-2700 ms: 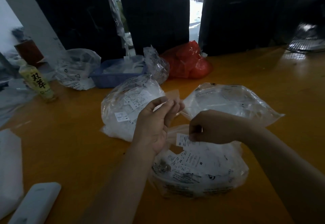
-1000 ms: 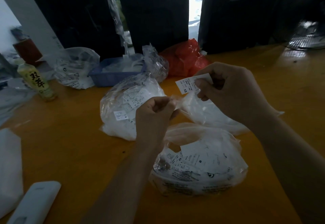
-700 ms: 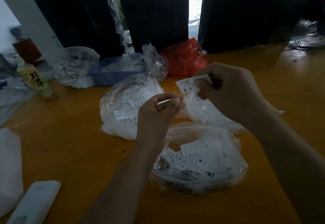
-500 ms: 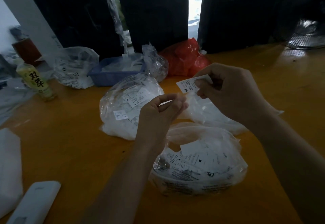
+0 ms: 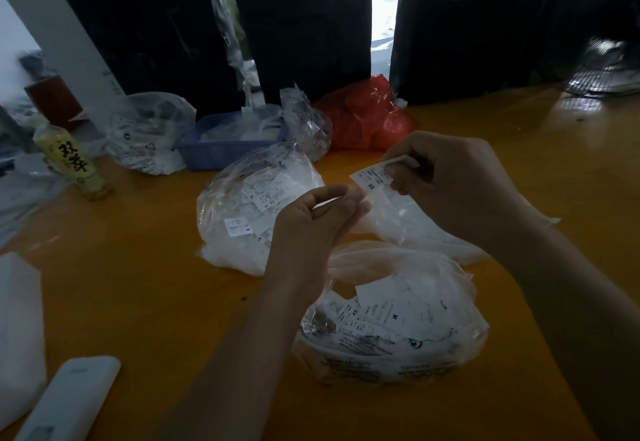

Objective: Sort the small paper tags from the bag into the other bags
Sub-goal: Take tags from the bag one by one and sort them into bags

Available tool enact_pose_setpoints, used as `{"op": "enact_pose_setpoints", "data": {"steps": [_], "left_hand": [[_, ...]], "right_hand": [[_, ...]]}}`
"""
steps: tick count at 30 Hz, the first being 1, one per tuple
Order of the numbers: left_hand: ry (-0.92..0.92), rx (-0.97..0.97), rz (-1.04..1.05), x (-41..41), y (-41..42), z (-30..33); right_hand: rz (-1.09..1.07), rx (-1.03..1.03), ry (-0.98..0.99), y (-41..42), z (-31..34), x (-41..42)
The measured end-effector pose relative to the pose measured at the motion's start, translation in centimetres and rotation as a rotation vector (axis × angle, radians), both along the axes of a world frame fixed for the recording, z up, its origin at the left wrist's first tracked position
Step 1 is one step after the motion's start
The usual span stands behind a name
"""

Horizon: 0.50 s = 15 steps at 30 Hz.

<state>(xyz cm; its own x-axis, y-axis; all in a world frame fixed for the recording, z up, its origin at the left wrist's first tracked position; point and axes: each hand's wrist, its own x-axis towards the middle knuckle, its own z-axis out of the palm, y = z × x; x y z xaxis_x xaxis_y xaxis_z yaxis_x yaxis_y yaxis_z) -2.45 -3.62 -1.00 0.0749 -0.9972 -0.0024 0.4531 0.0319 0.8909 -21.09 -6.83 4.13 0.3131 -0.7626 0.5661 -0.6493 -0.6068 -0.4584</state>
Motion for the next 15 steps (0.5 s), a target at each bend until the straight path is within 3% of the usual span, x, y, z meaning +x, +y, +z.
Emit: {"op": "enact_pose_setpoints", "data": {"steps": [10, 15], "left_hand": [[0.044, 0.04, -0.027, -0.13, 0.0, 0.0], [-0.203, 0.015, -0.004, 0.07, 0.23, 0.05]], "right_hand": [[0.028, 0.116, 0.006, -0.38, -0.14, -0.56], [0.044, 0.148, 0.082, -0.6, -0.09, -1.0]]}}
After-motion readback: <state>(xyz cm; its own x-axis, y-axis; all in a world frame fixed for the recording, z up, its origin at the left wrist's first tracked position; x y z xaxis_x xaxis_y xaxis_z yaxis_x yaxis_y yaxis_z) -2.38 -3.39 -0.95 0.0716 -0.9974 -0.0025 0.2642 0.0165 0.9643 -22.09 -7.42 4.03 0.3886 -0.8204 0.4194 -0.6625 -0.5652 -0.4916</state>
